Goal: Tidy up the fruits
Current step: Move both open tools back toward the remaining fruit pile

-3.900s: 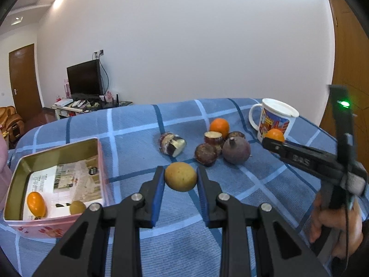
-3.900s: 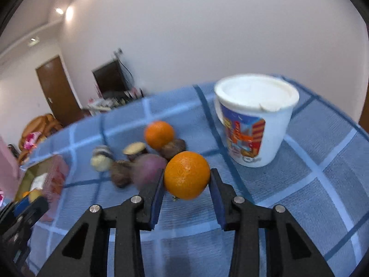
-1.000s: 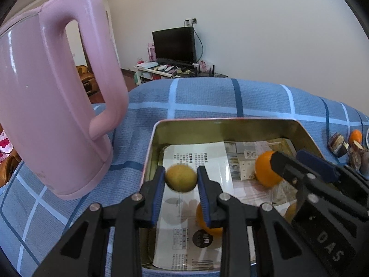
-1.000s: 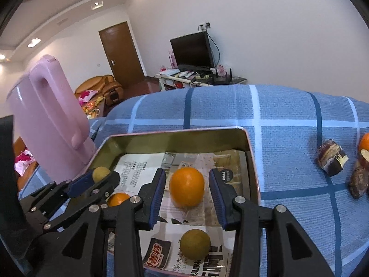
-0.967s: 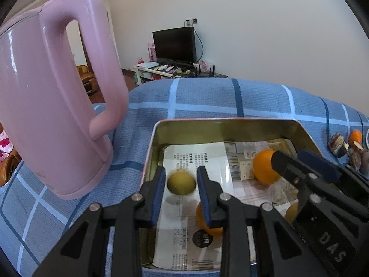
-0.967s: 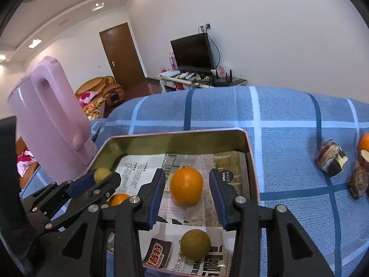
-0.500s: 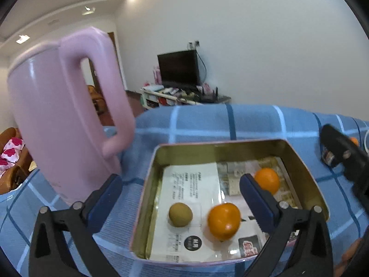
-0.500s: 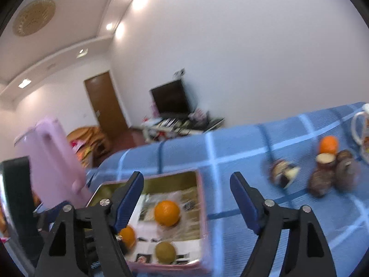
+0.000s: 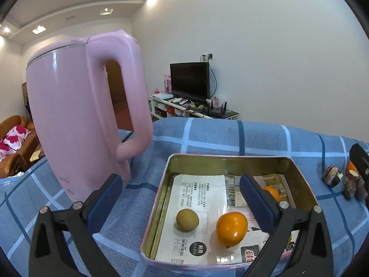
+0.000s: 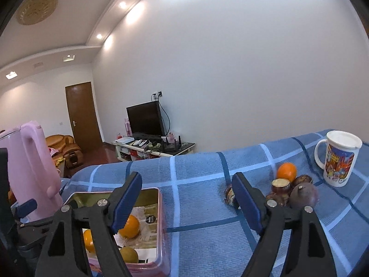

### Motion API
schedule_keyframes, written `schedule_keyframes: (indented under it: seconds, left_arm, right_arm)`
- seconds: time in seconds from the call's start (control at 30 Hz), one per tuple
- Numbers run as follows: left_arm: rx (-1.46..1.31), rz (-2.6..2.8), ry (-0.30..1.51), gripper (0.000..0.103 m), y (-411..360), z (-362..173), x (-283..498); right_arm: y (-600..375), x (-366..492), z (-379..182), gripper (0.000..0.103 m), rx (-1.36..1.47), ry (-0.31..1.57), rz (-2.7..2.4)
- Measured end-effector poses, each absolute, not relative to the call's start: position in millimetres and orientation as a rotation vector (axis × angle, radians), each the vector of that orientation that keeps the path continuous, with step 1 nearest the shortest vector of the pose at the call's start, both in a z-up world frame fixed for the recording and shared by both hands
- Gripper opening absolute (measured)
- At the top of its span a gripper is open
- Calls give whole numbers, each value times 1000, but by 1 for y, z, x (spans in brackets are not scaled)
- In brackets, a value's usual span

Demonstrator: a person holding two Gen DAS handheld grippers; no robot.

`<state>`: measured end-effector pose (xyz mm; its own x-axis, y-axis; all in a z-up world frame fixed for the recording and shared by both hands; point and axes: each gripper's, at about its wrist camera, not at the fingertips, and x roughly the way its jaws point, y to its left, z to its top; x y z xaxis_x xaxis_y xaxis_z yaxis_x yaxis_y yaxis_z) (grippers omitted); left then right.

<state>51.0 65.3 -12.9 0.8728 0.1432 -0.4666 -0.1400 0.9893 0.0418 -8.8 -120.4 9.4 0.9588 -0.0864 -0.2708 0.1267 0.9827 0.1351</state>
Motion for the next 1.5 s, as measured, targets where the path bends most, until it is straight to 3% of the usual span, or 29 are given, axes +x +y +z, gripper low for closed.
schedule_keyframes:
  seconds: [1.13,1.5]
  left_arm:
    - [25,66,432,103,29,-3,9]
    - [123,-6,437,103,-18,-2,-13]
  right_arm:
    - [-217,-48,7,82,147,302,-201]
    - [-272,-62,4,82,138,346,-286]
